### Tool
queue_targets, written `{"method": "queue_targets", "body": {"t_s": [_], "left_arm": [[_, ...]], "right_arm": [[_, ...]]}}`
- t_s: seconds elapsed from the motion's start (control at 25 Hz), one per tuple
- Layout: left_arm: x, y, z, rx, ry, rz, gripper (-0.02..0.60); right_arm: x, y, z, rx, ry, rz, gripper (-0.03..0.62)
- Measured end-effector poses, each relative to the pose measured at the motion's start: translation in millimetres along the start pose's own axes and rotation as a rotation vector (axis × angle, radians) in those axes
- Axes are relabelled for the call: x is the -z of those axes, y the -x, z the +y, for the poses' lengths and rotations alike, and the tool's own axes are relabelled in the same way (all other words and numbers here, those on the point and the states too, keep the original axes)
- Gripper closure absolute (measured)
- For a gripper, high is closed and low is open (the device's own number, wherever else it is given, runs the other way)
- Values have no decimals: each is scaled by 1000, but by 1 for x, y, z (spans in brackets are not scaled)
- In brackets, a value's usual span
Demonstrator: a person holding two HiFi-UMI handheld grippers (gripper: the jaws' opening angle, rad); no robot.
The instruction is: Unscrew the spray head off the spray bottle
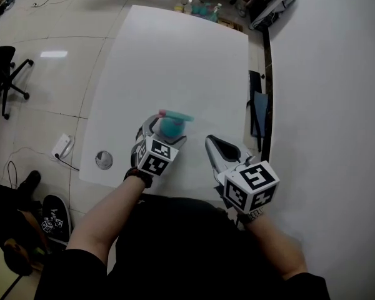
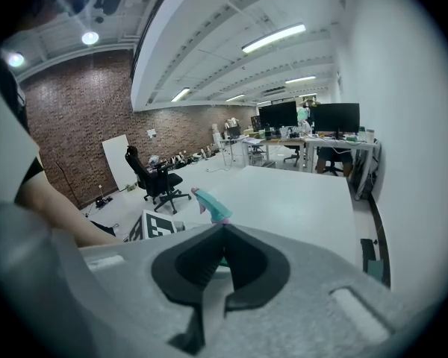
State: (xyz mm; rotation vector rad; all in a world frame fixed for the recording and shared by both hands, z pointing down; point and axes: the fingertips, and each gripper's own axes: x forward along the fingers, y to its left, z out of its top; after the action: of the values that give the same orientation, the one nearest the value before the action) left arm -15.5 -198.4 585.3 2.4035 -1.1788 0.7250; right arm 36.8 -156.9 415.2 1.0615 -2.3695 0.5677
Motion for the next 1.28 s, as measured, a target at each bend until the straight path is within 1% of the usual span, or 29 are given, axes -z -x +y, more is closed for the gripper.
{"method": "queue_targets", "body": {"t_s": [0.4,0.56,0.92,1.08,1.28], "left_arm": [[12,-18,4,-1,-33,38,103],[16,-18,5,-4,-48,49,141],[18,-11,0,39,-63,74,166],[16,-1,-2,49,-97,94,178],[14,13,-3,60,-166,132,184]], "right_arm": [[4,1,-7,10,-15,5,603],[0,3,-6,9,-10,1,603],[2,7,-9,1,-2,-1,603],[0,10,-9,-11,9,-6,603],[0,12,-8,-40,20,-10,603]]}}
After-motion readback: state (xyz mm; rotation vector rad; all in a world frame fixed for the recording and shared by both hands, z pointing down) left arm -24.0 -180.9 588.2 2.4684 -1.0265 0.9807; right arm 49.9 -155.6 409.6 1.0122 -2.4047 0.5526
